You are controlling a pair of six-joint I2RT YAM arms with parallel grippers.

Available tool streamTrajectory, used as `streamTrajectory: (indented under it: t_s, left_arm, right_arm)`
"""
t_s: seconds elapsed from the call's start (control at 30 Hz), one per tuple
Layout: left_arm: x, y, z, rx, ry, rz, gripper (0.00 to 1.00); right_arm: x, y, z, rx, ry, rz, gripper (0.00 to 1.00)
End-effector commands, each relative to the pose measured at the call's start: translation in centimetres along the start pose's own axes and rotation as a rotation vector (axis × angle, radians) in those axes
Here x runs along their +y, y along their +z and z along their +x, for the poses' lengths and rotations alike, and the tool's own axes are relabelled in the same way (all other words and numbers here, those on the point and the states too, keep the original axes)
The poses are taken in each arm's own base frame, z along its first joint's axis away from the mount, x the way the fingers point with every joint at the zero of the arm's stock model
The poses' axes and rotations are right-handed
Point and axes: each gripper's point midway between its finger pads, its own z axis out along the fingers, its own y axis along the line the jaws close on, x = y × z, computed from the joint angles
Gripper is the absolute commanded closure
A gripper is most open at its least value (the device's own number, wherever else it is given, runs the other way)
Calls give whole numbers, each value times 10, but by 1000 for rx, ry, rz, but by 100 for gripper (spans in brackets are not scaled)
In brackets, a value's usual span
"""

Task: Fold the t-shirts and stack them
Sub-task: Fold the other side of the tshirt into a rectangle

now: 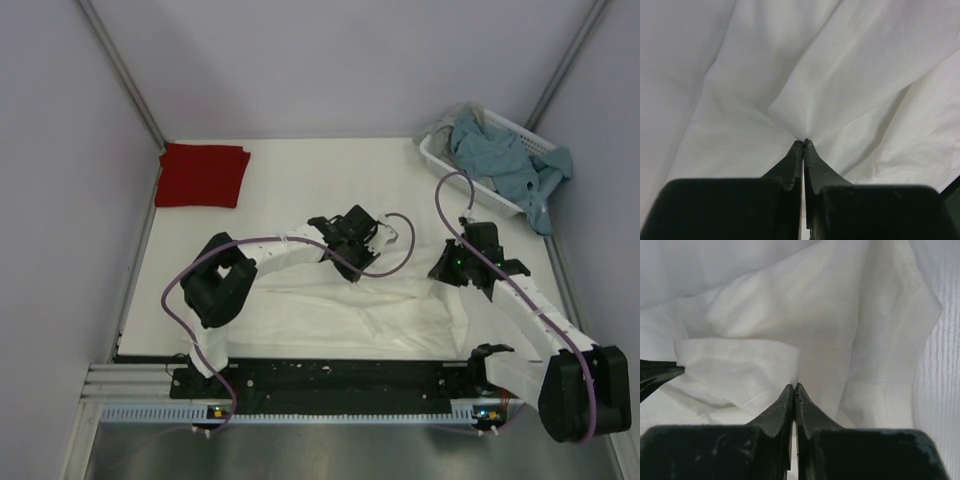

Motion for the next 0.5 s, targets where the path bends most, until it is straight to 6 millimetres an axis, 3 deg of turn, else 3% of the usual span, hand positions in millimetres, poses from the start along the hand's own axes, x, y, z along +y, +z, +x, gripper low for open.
streamTrajectory:
  t_s: [0.0,0.13,0.27,0.33,0.47]
  left_arm:
    - [12,-4,-14,-79,-5,-77,100]
    - [9,5,-6,-44,1,-49,100]
    - [2,8,-6,-35,12,-2,100]
    - [-4,10,-6,-23,10,34,100]
    - [0,5,-12,-16,27,12,74]
  right_arm:
    - [1,19,-20,-54,-51,-19,100]
    - [-21,30,-7,-4,-53,74,100]
    - [-25,34,-6,16,-47,99,100]
    - [-31,31,-9,19,-39,149,88]
    - [-46,11,-21,-1,-27,284,64]
